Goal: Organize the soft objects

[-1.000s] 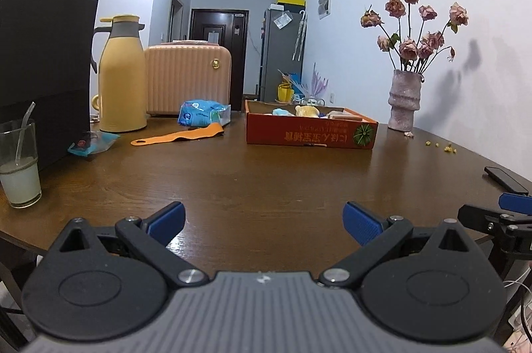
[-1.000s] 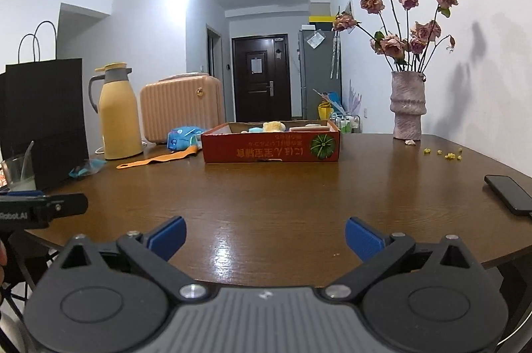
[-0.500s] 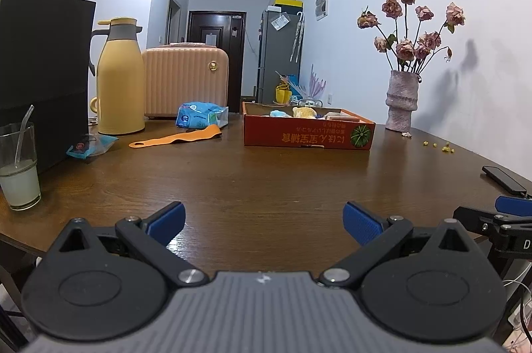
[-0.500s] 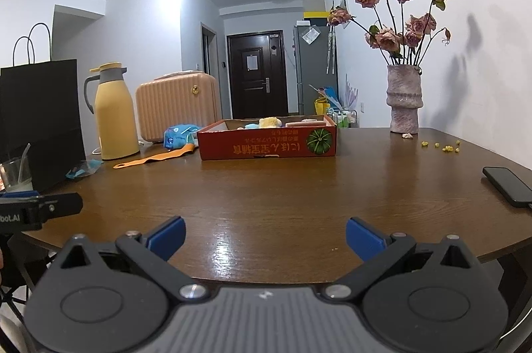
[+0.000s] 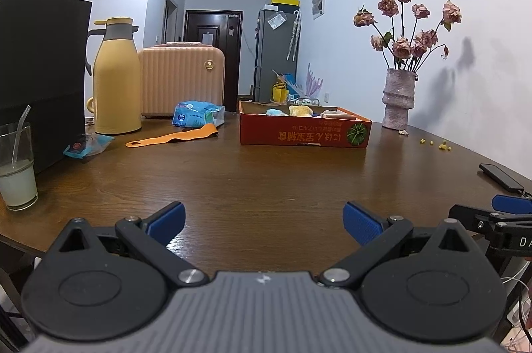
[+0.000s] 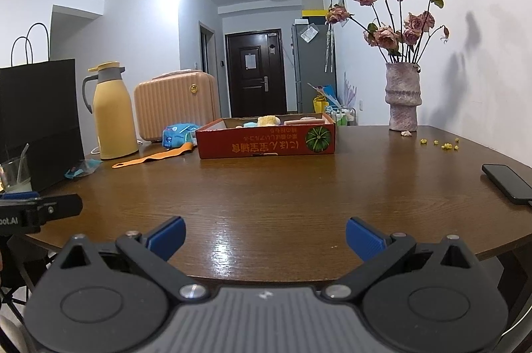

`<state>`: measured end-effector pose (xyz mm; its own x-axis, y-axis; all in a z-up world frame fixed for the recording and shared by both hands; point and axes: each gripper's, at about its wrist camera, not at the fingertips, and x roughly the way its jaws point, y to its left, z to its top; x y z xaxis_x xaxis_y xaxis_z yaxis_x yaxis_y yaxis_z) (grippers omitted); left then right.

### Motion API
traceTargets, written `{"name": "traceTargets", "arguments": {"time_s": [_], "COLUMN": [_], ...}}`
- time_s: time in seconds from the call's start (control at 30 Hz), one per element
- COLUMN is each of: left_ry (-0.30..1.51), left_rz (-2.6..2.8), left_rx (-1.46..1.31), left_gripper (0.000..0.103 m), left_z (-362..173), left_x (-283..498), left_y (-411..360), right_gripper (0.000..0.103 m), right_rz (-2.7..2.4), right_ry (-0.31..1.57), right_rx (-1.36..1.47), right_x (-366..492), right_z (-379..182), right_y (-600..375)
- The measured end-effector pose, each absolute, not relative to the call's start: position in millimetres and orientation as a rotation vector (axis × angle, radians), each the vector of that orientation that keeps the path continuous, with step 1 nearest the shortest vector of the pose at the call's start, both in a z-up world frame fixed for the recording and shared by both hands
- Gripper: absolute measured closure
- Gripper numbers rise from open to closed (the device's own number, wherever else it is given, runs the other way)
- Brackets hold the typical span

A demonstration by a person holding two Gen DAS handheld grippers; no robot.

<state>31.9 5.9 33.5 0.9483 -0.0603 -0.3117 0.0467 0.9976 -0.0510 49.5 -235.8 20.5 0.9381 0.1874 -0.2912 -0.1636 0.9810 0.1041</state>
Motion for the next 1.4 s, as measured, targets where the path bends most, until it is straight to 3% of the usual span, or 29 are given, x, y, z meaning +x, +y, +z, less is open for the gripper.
{"name": "traceTargets", "arguments": {"time_s": [1.4], "left_ry": [0.302], "left_rz": [-0.060], "left_rx": [-0.041], "left_gripper": [0.000], "left_z": [36.5], "left_x": [30.4], "left_y": [8.2], "right_gripper": [0.000], "right_rz": [0.165], "right_ry": [0.278], "right_rx": [0.081], "right_x": [47.7], "right_z": [21.5], "right_y": [-233.9]}}
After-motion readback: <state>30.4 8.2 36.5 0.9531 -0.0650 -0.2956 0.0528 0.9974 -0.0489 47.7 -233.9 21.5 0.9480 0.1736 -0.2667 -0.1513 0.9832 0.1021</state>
